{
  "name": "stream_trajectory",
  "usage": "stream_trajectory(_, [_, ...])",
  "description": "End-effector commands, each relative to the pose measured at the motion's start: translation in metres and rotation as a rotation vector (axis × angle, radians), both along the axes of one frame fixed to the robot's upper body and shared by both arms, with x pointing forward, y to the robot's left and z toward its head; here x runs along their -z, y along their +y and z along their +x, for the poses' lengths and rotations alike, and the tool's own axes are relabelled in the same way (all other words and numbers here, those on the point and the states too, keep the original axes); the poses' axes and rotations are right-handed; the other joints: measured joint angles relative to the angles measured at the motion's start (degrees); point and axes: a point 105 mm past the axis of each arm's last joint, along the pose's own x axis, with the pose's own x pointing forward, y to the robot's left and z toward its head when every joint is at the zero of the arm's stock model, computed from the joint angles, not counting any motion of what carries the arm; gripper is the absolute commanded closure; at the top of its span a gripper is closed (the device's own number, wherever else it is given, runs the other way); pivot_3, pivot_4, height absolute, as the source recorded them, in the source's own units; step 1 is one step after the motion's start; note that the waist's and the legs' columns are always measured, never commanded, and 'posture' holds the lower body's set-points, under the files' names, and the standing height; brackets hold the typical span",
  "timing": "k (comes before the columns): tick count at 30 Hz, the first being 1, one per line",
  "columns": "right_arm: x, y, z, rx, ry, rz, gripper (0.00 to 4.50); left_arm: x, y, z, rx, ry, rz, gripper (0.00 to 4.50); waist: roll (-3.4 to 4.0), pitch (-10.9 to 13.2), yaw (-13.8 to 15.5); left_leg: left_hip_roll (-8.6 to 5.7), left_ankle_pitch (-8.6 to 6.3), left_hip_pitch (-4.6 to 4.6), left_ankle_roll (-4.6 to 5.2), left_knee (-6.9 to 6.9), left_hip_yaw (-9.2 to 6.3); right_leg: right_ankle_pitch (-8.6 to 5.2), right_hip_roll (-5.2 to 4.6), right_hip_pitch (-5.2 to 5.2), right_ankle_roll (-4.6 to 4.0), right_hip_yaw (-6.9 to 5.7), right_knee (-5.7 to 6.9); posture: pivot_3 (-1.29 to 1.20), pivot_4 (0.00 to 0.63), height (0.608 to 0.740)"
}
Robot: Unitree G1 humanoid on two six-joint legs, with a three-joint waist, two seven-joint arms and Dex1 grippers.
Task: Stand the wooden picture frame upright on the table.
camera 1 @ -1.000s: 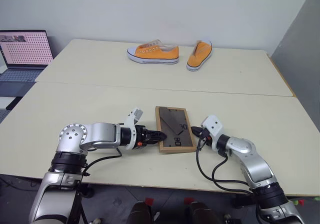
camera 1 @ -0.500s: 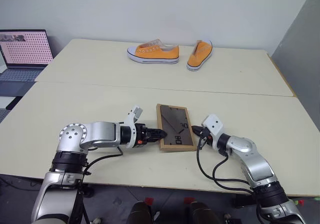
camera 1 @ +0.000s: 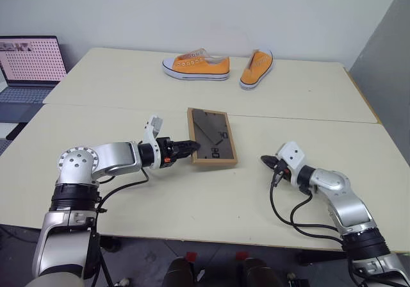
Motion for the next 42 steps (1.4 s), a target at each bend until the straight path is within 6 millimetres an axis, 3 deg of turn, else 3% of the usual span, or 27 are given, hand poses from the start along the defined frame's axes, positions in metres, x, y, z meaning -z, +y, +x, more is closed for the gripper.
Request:
stream_trajectory(1, [-0.041, -0.012, 0.007, 0.01, -0.101, 0.049, 4.5, -0.064, 0.007, 0.005, 0.014, -0.367, 0.019, 3.13, -0.01, 0.0, 0.0, 0.0, 0.02, -0.04, -0.04, -0.07, 0.01, 0.0, 0.0, -0.08, 0.0, 0.0, 0.0, 0.0, 0.15, 0.74])
stream_trajectory(6, [-0.082, -0.012, 0.007, -0.011, -0.154, 0.126, 4.5, -0.079, 0.013, 0.007, 0.026, -0.554, 0.102, 3.13, 0.05, 0.1, 0.0, 0.01, 0.21, -0.24, -0.32, -0.3, 0.01, 0.01, 0.0, -0.39, -0.02, 0.0, 0.03, 0.0, 0.15, 0.74])
stream_trajectory(16, [-0.186, 0.024, -0.008, -0.095, -0.304, 0.339, 2.45, -0.087, 0.008, 0.007, 0.053, -0.69, 0.153, 3.13, 0.15, 0.2, -0.1, 0.05, 0.11, -0.29, -0.15, -0.35, -0.01, 0.0, 0.01, -0.46, -0.04, -0.05, 0.05, 0.0, 0.15, 0.74])
stream_trajectory(20, [-0.221, 0.05, -0.016, -0.173, -0.3, 0.497, 2.45, -0.095, -0.009, 0.001, 0.132, -0.76, 0.174, 3.13, 0.16, 0.2, -0.1, 0.05, 0.11, -0.32, -0.15, -0.34, 0.0, 0.01, 0.0, -0.48, -0.04, -0.05, 0.07, 0.0, 0.15, 0.74])
stream_trajectory(24, [-0.227, 0.068, -0.017, -0.21, -0.237, 0.591, 2.45, -0.105, -0.027, -0.006, 0.22, -0.813, 0.167, 3.13, 0.16, 0.2, 0.1, 0.07, 0.11, -0.36, -0.15, -0.35, -0.02, 0.01, 0.0, -0.51, -0.05, -0.1, 0.08, 0.0, 0.15, 0.74])
stream_trajectory(29, [-0.217, 0.082, -0.016, -0.245, -0.2, 0.581, 2.45, -0.112, -0.043, -0.012, 0.277, -0.842, 0.157, 3.13, 0.16, 0.2, 0.0, 0.05, 0.12, -0.42, -0.15, -0.34, -0.03, 0.01, -0.04, -0.51, -0.05, -0.12, 0.08, 0.0, 0.15, 0.74])
stream_trajectory(42, [-0.2, 0.061, 0.001, -0.166, -0.215, 0.511, 2.45, -0.118, -0.039, -0.014, 0.272, -0.847, 0.16, 3.13, 0.17, 0.2, -0.1, 0.06, 0.13, -0.41, -0.13, -0.34, -0.03, 0.01, -0.01, -0.56, -0.05, -0.13, 0.19, 0.0, 0.15, 0.74])
